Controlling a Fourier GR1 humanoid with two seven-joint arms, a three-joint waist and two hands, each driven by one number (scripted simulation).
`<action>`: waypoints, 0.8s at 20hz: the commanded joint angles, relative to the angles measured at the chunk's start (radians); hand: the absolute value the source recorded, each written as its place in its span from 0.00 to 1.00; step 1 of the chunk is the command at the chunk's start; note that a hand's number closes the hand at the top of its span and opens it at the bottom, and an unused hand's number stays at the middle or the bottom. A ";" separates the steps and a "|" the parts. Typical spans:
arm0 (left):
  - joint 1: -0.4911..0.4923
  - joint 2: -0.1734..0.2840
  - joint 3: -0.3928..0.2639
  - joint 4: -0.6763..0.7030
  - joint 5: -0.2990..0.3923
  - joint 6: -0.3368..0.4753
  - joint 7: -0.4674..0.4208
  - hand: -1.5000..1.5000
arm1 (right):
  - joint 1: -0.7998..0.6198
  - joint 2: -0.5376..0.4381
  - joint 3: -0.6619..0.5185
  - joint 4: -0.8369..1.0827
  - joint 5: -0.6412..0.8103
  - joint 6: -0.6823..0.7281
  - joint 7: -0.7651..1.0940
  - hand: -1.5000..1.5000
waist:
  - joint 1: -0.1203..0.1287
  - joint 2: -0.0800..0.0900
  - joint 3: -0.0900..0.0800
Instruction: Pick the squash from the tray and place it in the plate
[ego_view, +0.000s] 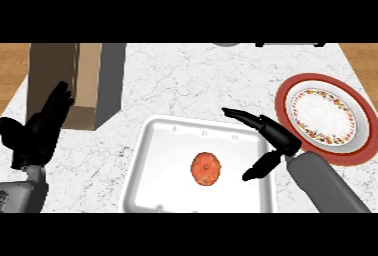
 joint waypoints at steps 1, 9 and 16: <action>-0.010 -0.100 -0.089 0.046 -0.037 0.035 0.042 0.50 | -0.034 0.000 0.029 -0.029 0.047 0.024 0.067 0.00 | -0.019 0.011 -0.018; 0.001 -0.037 -0.003 0.065 0.022 -0.043 0.044 0.50 | -0.028 0.048 0.164 -0.055 0.234 -0.023 0.240 0.00 | -0.015 0.013 -0.018; -0.056 -0.051 0.013 0.116 0.016 -0.051 0.045 0.50 | -0.071 0.015 0.177 -0.060 0.320 0.016 0.335 0.00 | -0.025 0.014 -0.018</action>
